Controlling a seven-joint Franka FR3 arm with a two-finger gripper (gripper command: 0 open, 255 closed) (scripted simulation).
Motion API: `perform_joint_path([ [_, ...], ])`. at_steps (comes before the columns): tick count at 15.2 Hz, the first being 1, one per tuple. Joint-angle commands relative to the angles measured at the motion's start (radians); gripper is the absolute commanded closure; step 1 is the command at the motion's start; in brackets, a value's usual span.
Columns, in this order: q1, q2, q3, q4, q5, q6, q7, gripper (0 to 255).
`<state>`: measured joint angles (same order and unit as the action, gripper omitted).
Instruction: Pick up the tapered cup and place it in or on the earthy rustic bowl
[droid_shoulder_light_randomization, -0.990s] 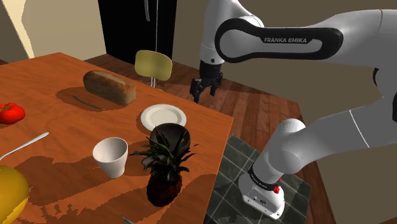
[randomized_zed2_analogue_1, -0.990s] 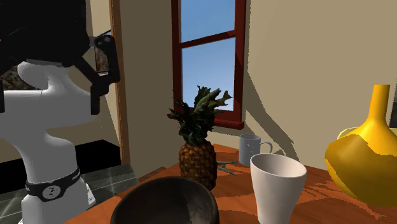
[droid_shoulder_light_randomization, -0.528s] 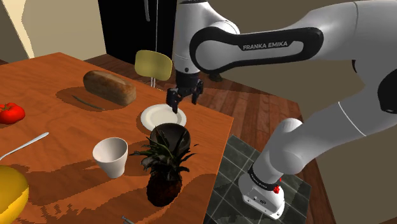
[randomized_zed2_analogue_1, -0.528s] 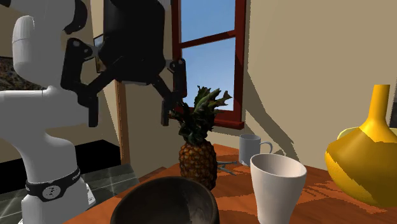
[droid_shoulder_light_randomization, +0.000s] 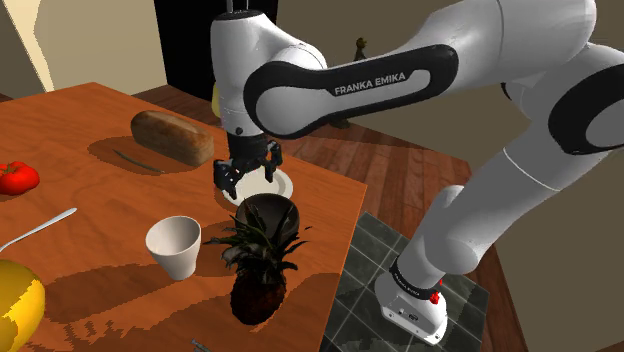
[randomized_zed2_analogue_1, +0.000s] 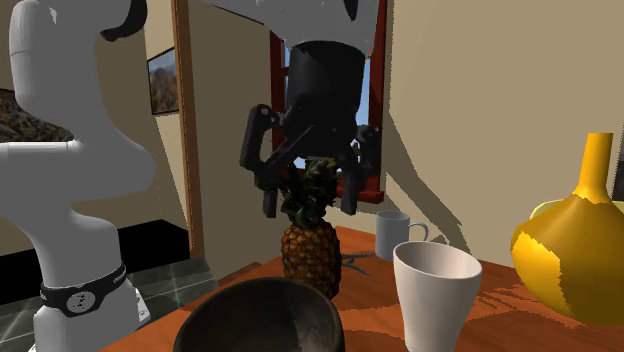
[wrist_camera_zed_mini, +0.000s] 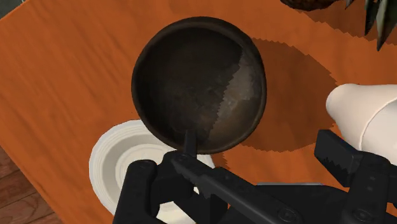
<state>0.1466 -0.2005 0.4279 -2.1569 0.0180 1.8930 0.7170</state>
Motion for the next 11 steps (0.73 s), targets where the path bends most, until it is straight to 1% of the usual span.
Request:
perform_joint_path([
  [1,0.010,0.073,0.035,0.061,-0.024,0.003,0.063,0],
  [6,0.052,0.269,0.095,0.226,-0.114,-0.005,0.211,0],
  [8,0.080,0.353,0.108,0.303,-0.157,-0.018,0.268,0],
  [11,0.135,0.481,0.116,0.432,-0.220,-0.048,0.344,0],
])
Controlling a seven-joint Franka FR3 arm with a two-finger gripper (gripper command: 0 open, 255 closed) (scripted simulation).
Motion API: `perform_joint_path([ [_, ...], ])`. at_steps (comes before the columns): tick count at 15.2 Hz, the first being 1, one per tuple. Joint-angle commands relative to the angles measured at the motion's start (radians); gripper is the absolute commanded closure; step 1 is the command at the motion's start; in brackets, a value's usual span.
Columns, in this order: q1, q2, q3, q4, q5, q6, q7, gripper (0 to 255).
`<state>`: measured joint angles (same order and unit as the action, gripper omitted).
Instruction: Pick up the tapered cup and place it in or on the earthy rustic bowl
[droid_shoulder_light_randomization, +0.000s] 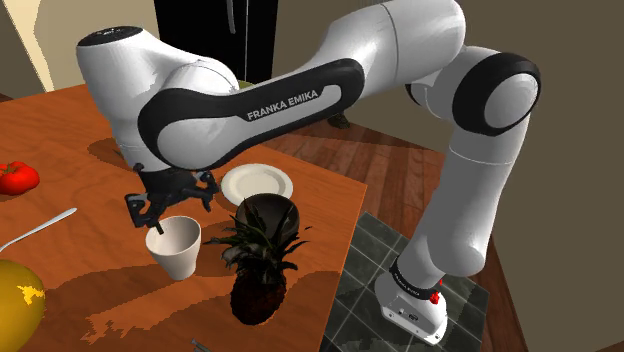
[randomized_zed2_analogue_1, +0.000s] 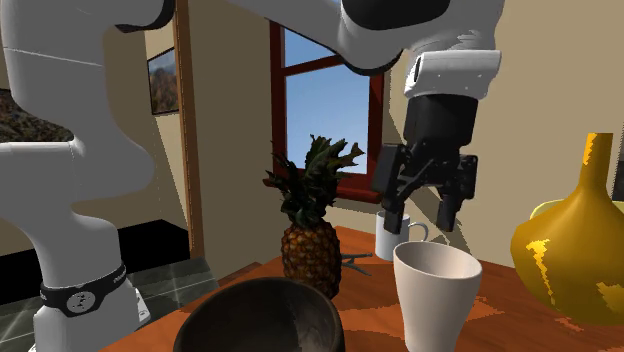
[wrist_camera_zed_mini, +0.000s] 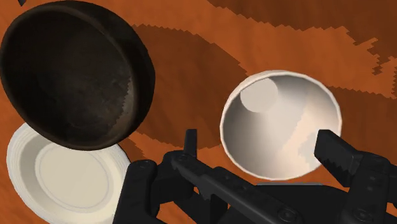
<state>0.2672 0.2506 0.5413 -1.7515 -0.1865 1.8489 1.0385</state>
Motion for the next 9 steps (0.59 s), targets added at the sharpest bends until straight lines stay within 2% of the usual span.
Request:
perform_joint_path([
  [1,0.036,0.074,0.002,0.074,-0.036,-0.017,0.045,0],
  [5,0.134,0.253,-0.011,0.288,-0.110,-0.083,0.116,0],
  [9,0.137,0.266,-0.017,0.265,-0.117,-0.049,0.123,0],
])
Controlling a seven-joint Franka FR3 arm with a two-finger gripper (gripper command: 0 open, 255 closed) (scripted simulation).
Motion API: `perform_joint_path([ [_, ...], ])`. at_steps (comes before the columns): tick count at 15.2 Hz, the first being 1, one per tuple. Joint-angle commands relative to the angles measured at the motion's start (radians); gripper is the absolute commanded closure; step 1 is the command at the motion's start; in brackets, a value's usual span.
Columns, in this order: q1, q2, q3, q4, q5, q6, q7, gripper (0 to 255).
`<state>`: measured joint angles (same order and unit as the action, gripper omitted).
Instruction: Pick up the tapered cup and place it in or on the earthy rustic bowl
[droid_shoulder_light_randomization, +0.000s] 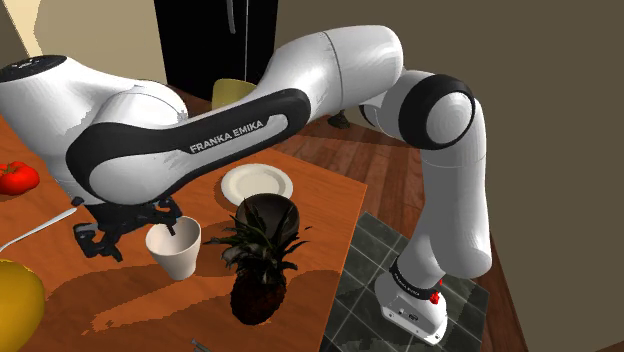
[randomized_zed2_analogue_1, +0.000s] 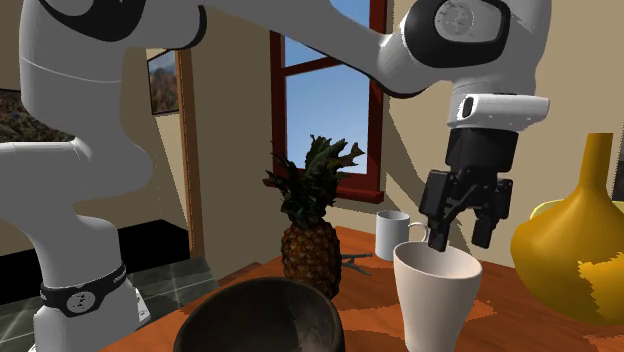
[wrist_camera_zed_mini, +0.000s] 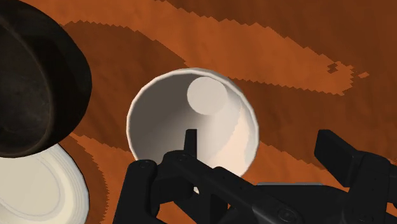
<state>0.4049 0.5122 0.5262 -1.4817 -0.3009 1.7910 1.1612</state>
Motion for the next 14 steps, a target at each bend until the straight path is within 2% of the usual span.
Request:
perform_joint_path([
  [1,-0.003,0.006,-0.003,-0.016,-0.004,0.021,0.001,0],
  [4,-0.008,0.012,-0.007,-0.056,-0.010,0.066,0.007,0],
  [12,-0.008,0.012,-0.007,-0.056,-0.010,0.065,0.007,0],
  [13,-0.008,0.012,-0.007,-0.056,-0.010,0.065,0.007,255],
  [14,-0.008,0.012,-0.007,-0.056,-0.010,0.065,0.007,255],
])
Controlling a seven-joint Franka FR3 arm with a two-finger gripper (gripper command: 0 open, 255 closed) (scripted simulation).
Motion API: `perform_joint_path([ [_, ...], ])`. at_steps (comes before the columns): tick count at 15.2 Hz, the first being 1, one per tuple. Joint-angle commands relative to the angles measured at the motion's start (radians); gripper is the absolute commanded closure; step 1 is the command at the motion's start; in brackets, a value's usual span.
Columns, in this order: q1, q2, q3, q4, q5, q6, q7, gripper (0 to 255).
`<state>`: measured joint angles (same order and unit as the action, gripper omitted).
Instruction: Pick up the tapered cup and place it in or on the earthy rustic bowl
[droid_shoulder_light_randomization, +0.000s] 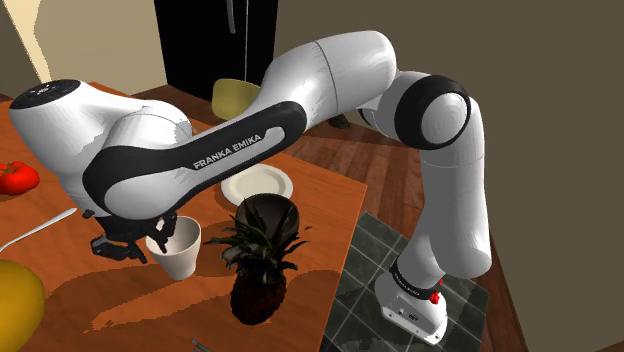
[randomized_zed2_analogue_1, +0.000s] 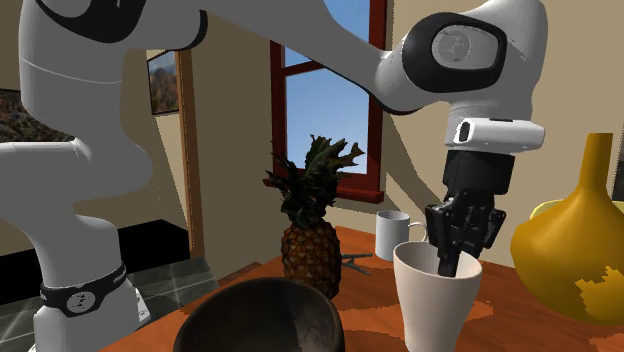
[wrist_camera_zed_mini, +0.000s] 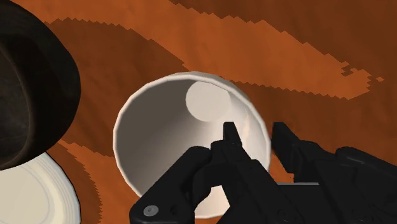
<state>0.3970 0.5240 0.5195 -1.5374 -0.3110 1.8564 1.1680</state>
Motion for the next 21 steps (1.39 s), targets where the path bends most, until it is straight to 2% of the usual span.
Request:
perform_joint_path([
  [1,0.000,0.000,0.000,0.000,0.000,0.000,0.000,255],
  [8,0.000,0.000,0.000,0.000,0.000,0.000,0.000,255],
  [21,0.006,-0.041,0.014,0.117,0.026,-0.151,-0.025,255],
])
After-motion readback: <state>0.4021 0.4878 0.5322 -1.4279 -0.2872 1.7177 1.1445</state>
